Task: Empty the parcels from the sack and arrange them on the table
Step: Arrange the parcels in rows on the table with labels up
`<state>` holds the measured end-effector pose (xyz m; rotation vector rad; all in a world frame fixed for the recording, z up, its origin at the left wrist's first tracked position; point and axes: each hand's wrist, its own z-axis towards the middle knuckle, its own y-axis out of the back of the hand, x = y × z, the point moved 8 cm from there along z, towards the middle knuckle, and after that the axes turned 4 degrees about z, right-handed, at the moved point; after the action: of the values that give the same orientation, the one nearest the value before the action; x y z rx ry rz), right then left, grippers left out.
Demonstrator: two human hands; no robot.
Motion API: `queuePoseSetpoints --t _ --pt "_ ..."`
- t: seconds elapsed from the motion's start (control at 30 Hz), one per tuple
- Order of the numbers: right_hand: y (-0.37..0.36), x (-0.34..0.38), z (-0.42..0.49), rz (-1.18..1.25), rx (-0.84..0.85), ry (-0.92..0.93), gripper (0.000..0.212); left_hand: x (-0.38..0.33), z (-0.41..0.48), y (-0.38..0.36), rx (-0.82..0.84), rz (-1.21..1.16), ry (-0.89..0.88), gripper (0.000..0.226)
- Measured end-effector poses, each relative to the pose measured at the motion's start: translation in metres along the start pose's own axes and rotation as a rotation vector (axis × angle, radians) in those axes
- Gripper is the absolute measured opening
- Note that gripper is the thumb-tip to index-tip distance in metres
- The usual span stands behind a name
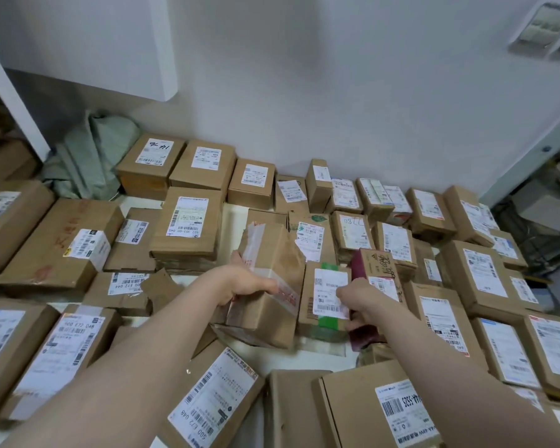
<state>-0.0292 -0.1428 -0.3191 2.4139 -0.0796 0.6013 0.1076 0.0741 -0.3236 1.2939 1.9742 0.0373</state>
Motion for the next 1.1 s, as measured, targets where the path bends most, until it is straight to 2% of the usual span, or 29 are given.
queuePoseSetpoints --t 0.1,0.13,0.23,0.33,0.4,0.47,0.53,0.6,0.67,0.73,0.77,0.9,1.0,1.1 --pt "-0.003 0.01 -0.003 -0.115 -0.036 0.132 0.068 0.001 0.002 -0.013 0.048 0.001 0.006 0.134" --pt "-0.005 0.014 -0.004 -0.184 -0.029 0.201 0.071 0.0 0.0 -0.017 0.051 -0.004 -0.005 0.133" --pt "-0.008 0.021 -0.005 -0.3 -0.095 0.327 0.053 -0.005 -0.003 -0.019 0.033 0.019 -0.063 0.129" --pt "0.0 0.028 -0.006 -0.059 -0.169 0.408 0.045 -0.011 -0.011 -0.011 0.055 -0.105 -0.093 0.117" --pt "0.004 0.029 -0.008 0.22 -0.123 0.375 0.051 -0.013 -0.019 -0.004 0.094 -0.294 -0.074 0.085" --pt "0.008 0.025 -0.009 0.551 -0.058 0.269 0.057 -0.014 -0.028 -0.002 0.187 -0.513 -0.074 0.05" --pt "0.004 0.023 -0.02 0.786 0.099 0.16 0.059 -0.015 -0.032 0.001 0.239 -0.734 -0.119 0.033" --pt "-0.008 0.028 -0.037 0.892 0.35 0.139 0.066 -0.015 -0.033 -0.003 0.272 -0.873 -0.15 0.028" --pt "-0.013 0.034 -0.05 0.91 0.482 0.174 0.065 -0.014 -0.032 -0.009 0.191 -0.811 -0.178 0.023" --pt "-0.015 0.036 -0.057 0.854 0.518 0.197 0.055 -0.011 -0.027 -0.006 0.06 -0.73 -0.186 0.028" --pt "-0.016 0.035 -0.059 0.81 0.519 0.196 0.05 -0.009 -0.028 -0.005 0.047 -0.714 -0.168 0.031" --pt "-0.028 0.028 -0.058 0.609 0.519 0.197 0.042 0.003 -0.031 -0.011 0.195 -0.593 -0.03 0.074" --pt "-0.042 0.027 -0.061 0.503 0.493 0.242 0.04 -0.001 -0.04 -0.02 0.209 -0.553 -0.092 0.069" --pt "-0.048 0.029 -0.065 0.458 0.533 0.294 0.033 0.007 -0.035 -0.016 0.111 -0.586 -0.125 0.08"
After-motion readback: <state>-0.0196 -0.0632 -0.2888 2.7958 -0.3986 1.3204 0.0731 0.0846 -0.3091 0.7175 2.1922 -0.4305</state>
